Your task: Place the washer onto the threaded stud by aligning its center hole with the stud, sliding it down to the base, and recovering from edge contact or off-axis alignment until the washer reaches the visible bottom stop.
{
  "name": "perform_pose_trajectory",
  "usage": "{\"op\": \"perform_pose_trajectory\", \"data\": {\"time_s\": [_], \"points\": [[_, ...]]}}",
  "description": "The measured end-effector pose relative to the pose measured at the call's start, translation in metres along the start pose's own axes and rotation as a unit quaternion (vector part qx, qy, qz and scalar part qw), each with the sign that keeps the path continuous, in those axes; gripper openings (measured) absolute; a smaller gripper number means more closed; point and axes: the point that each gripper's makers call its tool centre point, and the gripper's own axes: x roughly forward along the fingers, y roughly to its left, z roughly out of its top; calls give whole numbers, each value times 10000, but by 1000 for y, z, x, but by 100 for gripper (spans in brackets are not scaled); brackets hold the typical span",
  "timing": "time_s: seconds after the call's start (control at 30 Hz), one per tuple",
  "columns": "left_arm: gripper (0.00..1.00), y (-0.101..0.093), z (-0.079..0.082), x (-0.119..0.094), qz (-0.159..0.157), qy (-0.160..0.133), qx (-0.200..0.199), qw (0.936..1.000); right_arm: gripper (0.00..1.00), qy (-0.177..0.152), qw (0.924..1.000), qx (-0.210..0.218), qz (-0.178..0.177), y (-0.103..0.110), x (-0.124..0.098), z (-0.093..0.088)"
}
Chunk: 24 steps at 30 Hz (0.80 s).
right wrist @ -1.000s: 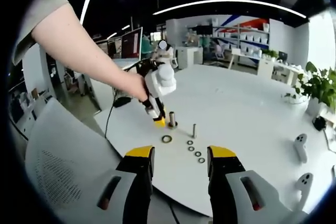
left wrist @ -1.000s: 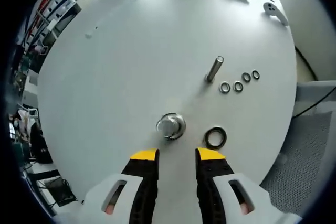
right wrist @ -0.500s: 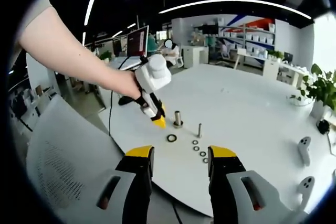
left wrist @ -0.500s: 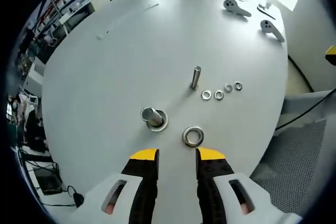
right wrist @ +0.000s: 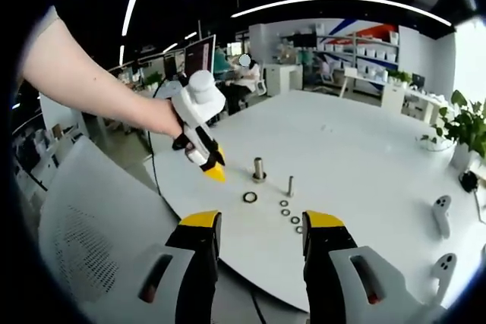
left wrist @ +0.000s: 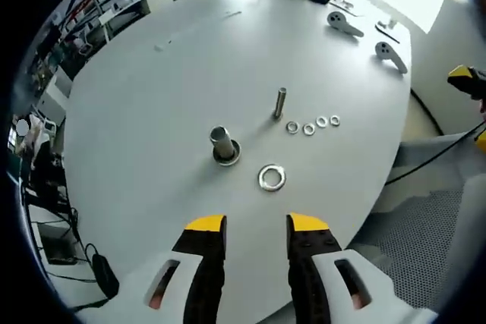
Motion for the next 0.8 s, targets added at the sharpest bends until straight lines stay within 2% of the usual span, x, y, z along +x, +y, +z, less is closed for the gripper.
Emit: {"op": "perform_pose_trajectory", "data": {"time_s": [0.13,0.37,0.6,0.8], "points": [[29,-7,5,4,-9,-11,-21,10000,45,-22,10000,4,12,1,0,1],[30,-17,17,24,-71,206,256,9994,45,-93,9999,-34,53,3,0,4],[30,-33,15,42,-149,467,483,9976,45,-170,9998,-30,84,3,-1,6],[30,-33,13,48,-97,649,488,9966,45,-208,9997,-32,84,3,-2,7]]}}
